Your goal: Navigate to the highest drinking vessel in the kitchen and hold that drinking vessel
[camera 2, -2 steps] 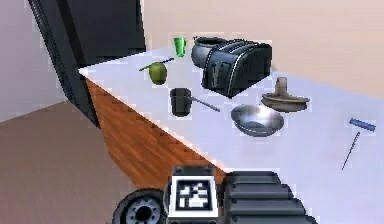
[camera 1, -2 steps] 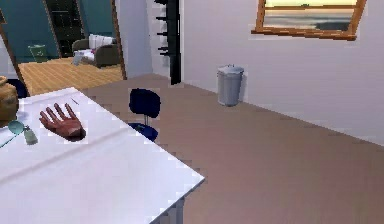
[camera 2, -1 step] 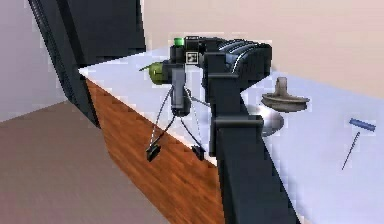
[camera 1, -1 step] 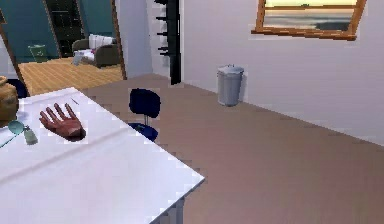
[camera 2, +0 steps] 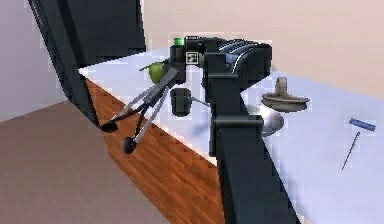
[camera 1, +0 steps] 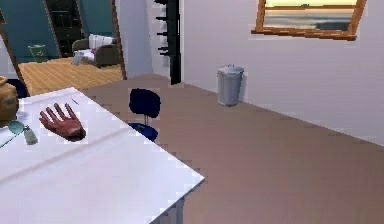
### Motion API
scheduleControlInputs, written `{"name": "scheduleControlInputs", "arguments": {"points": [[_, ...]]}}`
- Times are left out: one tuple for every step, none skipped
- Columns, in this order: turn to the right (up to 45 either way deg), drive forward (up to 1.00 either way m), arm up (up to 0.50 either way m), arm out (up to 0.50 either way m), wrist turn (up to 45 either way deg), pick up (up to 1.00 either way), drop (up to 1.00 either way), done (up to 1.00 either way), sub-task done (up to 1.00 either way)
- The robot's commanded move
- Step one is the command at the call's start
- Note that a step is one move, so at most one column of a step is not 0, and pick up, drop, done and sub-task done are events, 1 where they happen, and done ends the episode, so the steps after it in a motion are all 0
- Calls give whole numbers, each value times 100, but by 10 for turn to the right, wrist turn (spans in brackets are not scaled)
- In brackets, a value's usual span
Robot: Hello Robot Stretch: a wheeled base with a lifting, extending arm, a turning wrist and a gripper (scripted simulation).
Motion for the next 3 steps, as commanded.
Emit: {"name": "scheduleControlInputs", "arguments": {"points": [[0, 0, 0, 0, 450, 0, 0, 0, 0], [0, 0, 0, 0, 450, 0, 0, 0, 0], [0, 0, 0, 0, 390, 0, 0, 0, 0]]}}
